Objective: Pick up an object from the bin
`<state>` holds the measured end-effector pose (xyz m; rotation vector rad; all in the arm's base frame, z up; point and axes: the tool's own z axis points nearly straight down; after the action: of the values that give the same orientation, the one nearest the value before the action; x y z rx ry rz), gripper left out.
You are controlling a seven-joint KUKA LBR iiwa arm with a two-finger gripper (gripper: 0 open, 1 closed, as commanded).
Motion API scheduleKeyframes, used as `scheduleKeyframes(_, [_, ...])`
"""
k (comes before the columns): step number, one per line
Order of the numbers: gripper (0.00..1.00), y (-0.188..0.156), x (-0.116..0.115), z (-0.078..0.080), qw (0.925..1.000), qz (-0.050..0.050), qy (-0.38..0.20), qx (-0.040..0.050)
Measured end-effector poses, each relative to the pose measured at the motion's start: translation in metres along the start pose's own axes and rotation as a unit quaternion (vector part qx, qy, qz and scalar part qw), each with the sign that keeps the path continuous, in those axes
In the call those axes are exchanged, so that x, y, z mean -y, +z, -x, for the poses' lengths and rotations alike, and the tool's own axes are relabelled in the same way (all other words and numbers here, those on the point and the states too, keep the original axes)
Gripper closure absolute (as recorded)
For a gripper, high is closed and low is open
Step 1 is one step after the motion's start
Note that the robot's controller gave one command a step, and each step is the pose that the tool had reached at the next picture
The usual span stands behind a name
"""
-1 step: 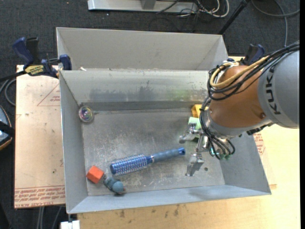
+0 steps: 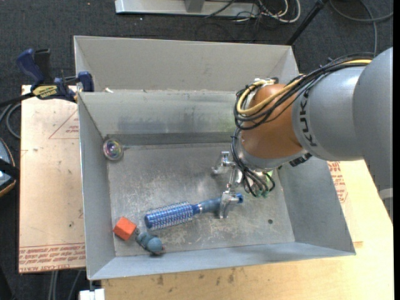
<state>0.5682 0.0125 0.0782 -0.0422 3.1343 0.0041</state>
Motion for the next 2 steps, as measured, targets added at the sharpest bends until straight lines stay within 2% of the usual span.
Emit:
scheduleKeyframes(1, [0.00, 0.0001, -0.0026, -0.0092, 0.9886, -0.002, -0.151, 0.0098])
scheduleKeyframes(2, [1.00, 0.0003, -0.0029, -0.0113, 0.9884, -0.001, -0.152, 0.0044])
